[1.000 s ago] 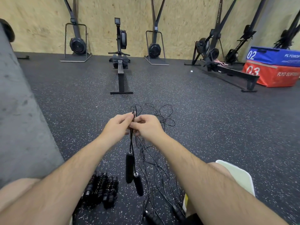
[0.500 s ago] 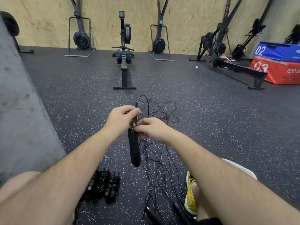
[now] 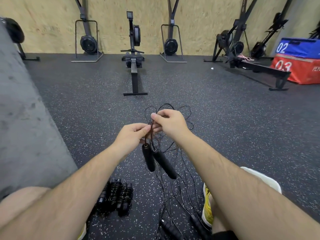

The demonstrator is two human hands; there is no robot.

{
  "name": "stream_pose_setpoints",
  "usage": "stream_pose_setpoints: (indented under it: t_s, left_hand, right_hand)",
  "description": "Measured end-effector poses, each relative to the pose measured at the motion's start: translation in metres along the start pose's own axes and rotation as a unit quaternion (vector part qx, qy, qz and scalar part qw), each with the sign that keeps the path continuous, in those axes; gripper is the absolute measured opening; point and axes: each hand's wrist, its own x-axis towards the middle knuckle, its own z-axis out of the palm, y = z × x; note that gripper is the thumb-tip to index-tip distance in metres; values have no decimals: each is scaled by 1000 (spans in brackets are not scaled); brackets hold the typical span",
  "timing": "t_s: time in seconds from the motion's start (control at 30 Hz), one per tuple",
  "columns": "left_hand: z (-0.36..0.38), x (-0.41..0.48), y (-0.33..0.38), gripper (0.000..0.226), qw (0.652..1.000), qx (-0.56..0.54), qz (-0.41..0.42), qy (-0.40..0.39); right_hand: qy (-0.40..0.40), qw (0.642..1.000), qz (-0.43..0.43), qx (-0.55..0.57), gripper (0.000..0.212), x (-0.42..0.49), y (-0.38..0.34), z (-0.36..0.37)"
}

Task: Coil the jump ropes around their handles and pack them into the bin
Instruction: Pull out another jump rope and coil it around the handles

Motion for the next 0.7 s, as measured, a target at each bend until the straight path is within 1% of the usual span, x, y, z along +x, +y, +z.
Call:
stream_pose_setpoints:
  t_s: [0.07,0.17,0.23,0.27,0.33,0.37,0.43,0.47,0.5,0.53,0.57,0.6,0.63,0.7]
  left_hand:
    - [2,-4,-1,20,1000,-6,-3,-23]
    - [8,-8,-1,16,999,-9,-17,-45]
    - [10,-8,1,14,999,-13,-19,-27]
    - [10,-7,3,14,1000,-11,-14,-14]
    - [7,-2,8,15,1000,-16,-1,8]
    - [6,0,10,16,1000,-22,4,18]
    - [4,3,16,16,998,-48,5,38]
    - [3,5,18,17,997,-67,2,45]
    - [2,5,20,17,995,-87,-3,53]
    - [1,6,22,17,992,-108,-9,61]
    - [1,6,23,17,990,-124,-13,68]
    - [0,5,24,18,988,-135,-18,72]
    - [-1,5,25,19,987,-142,-22,75]
    - [-3,5,25,24,986,-139,-40,80]
  right_hand:
    - [20,1000,3,13,13,1,-1,-1]
    - [47,998,8,40,17,1,1,-4]
    - [39,998,24,46,19,-1,2,-7]
    - [29,998,38,29,19,-3,1,-8]
    - [-10,996,74,-49,18,-7,3,-11]
    - [-48,991,88,-89,22,-10,4,-11]
    - [-147,974,92,-144,40,-21,9,-8]
    - [-182,966,88,-164,51,-27,14,-5]
    - [-198,960,82,-180,62,-32,19,-1]
    - [-191,960,75,-190,71,-38,23,3]
    - [-168,965,65,-192,76,-42,27,7]
    - [-138,970,54,-193,73,-45,29,11]
    - [-112,973,43,-198,67,-46,29,14]
    - [-85,971,32,-221,52,-43,25,15]
